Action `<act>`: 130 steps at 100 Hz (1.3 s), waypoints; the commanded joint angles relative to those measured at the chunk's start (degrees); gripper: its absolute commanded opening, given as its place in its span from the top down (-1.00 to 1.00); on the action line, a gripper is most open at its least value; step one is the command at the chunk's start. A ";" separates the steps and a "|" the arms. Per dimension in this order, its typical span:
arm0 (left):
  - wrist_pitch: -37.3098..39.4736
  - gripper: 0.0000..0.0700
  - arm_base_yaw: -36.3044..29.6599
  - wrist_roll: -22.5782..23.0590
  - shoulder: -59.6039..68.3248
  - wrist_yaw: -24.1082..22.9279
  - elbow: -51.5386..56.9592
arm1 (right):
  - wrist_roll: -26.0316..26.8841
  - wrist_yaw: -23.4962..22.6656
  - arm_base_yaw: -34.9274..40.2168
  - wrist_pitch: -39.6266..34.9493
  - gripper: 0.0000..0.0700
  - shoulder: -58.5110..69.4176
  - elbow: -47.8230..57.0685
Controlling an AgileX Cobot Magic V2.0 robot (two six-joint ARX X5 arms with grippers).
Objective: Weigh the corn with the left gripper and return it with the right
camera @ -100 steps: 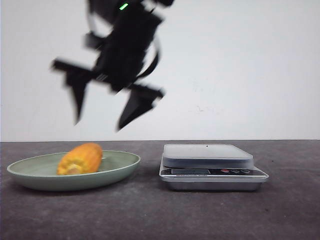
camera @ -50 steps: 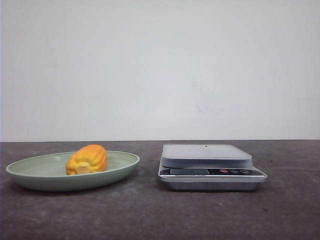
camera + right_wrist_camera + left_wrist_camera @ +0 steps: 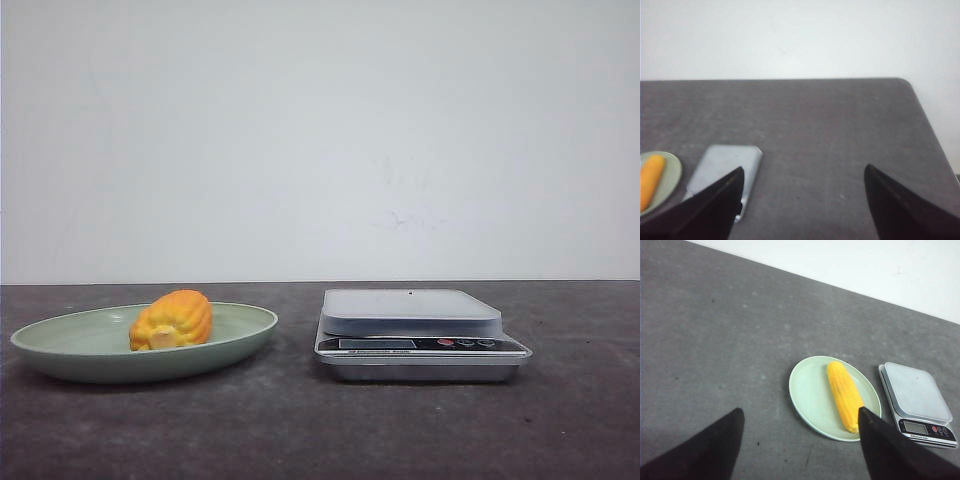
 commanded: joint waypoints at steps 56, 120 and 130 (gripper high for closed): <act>11.87 0.97 -0.15 5.79 0.11 1.42 -1.95 | 1.73 -9.55 -0.74 20.02 0.96 -15.10 -31.69; 12.61 0.92 -0.15 5.75 0.09 1.44 -1.92 | 2.71 -10.64 -0.74 20.55 0.96 -15.12 -32.63; 12.72 0.92 -0.15 5.77 0.09 1.40 -1.92 | 2.71 -10.64 -0.74 20.55 0.96 -15.12 -32.61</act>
